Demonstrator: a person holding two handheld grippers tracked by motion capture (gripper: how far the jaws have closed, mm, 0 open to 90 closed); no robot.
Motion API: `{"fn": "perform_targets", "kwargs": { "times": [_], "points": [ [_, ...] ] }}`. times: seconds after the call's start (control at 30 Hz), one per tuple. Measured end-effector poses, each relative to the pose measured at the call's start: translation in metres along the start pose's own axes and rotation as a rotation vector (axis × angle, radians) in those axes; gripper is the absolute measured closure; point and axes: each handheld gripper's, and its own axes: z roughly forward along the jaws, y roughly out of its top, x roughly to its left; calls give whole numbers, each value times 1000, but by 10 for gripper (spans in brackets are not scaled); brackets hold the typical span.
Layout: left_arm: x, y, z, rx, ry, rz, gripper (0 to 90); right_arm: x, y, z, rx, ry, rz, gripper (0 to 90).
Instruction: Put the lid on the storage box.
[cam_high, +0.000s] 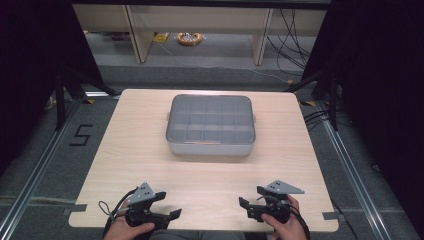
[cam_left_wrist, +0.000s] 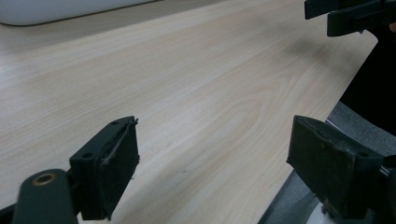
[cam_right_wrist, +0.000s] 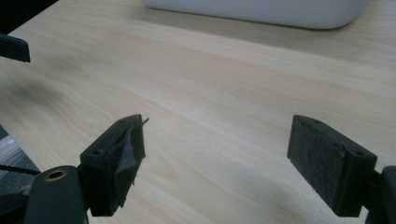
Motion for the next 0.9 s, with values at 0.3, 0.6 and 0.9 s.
{"fn": "perform_targets", "kwargs": {
  "times": [0.3,0.6,0.9],
  "points": [
    [-8,-8,-1,39,-12,37,158,3,-16,-7,39,19,-39,192],
    [-10,-13,-7,52,-6,30,158,5,-27,-12,63,20,-43,189],
    [-9,-20,-9,89,6,15,157,4,-34,-17,80,-6,-29,195]
  ]
}}
